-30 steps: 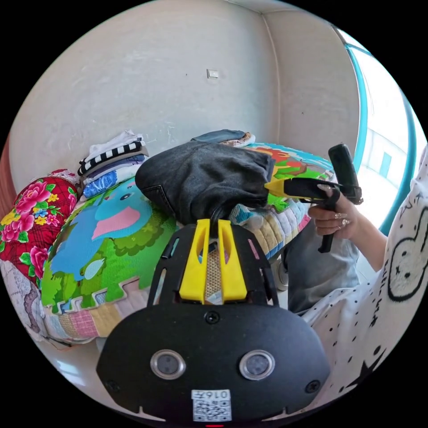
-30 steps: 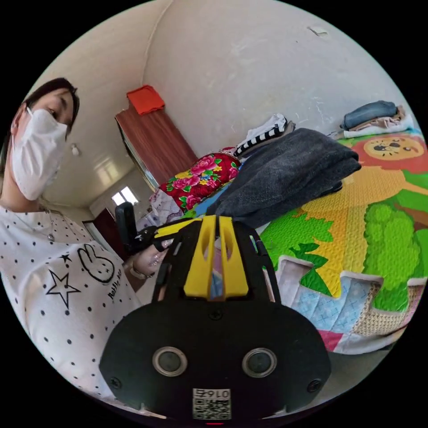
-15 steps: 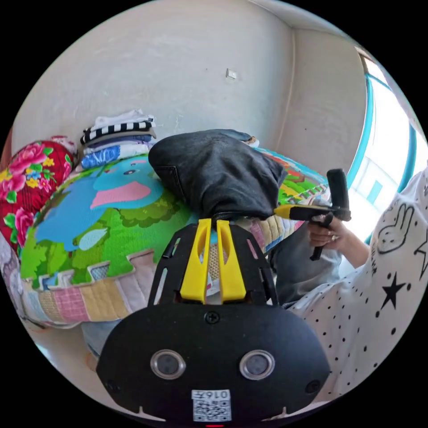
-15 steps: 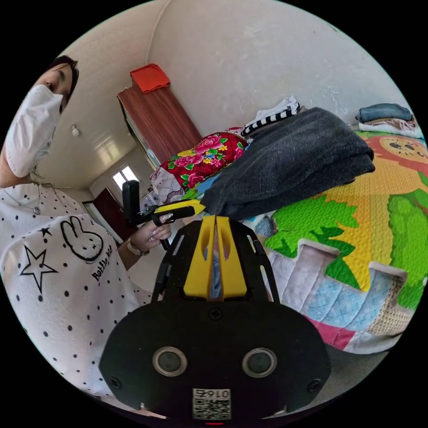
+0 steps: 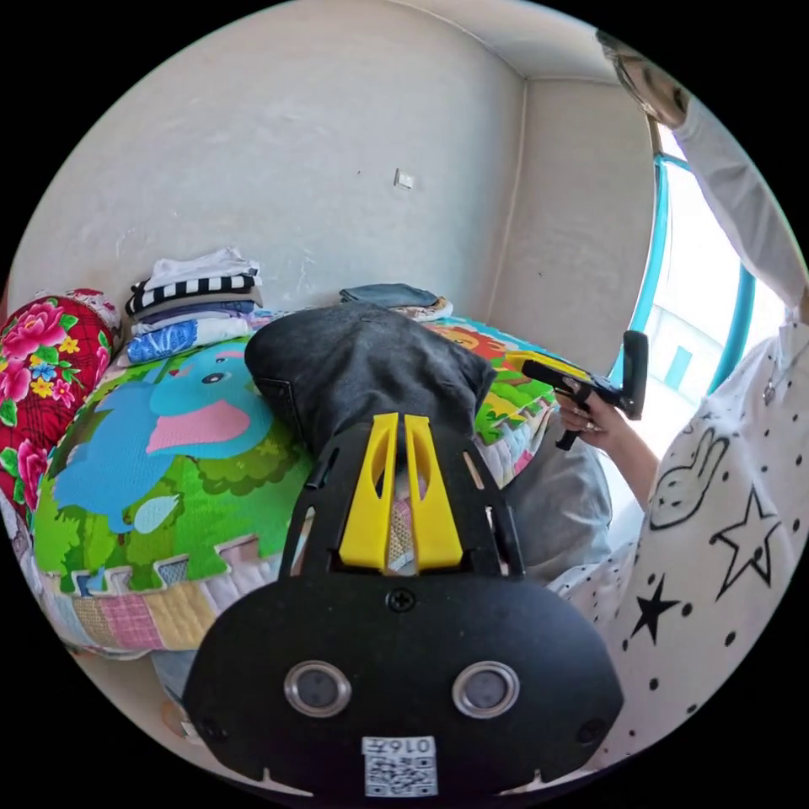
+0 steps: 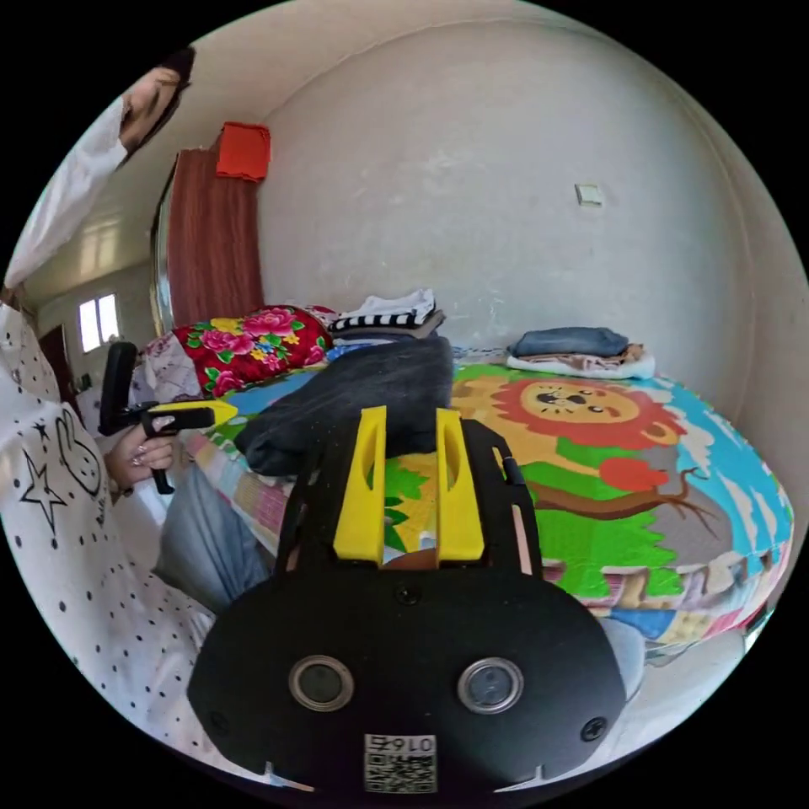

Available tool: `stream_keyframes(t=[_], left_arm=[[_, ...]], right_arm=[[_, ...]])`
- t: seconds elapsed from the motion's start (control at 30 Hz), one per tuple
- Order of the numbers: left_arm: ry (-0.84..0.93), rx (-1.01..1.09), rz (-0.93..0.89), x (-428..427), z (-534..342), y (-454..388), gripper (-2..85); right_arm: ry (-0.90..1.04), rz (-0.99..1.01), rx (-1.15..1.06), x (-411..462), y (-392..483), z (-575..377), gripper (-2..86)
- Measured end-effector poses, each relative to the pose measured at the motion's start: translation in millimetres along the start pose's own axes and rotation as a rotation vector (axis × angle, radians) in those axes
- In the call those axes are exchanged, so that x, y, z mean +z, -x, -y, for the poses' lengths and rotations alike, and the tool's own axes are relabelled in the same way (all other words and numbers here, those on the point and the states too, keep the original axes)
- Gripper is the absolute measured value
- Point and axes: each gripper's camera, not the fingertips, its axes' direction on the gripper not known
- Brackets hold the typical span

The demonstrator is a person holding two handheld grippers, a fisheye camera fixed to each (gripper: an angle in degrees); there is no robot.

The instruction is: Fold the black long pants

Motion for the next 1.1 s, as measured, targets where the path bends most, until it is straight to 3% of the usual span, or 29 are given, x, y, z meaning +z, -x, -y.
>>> stream_keyframes(t=[0.13, 0.3, 0.7, 1.1], left_arm=[[0.091, -0.001, 0.061, 24.5, 7.1, 3.2, -0.9], [0.096, -0.034, 0.064, 32.1, 1.5, 8.1, -1.0], [0.094, -0.032, 0.077, 36.9, -4.1, 4.8, -1.0], [0.032, -0.089, 0.161, 35.5, 3.1, -7.7, -1.0]], right_arm=[[0.087, -0.173, -0.162, 6.2, 17.3, 8.7, 11.8], [0.128, -0.233, -0.327, 23.3, 48.8, 13.7, 12.1], [0.138, -0.592, -0.452, 36.5, 83.7, 28.8, 8.9], [0.14, -0.403, -0.329, 37.3, 49.3, 59.9, 0.3]])
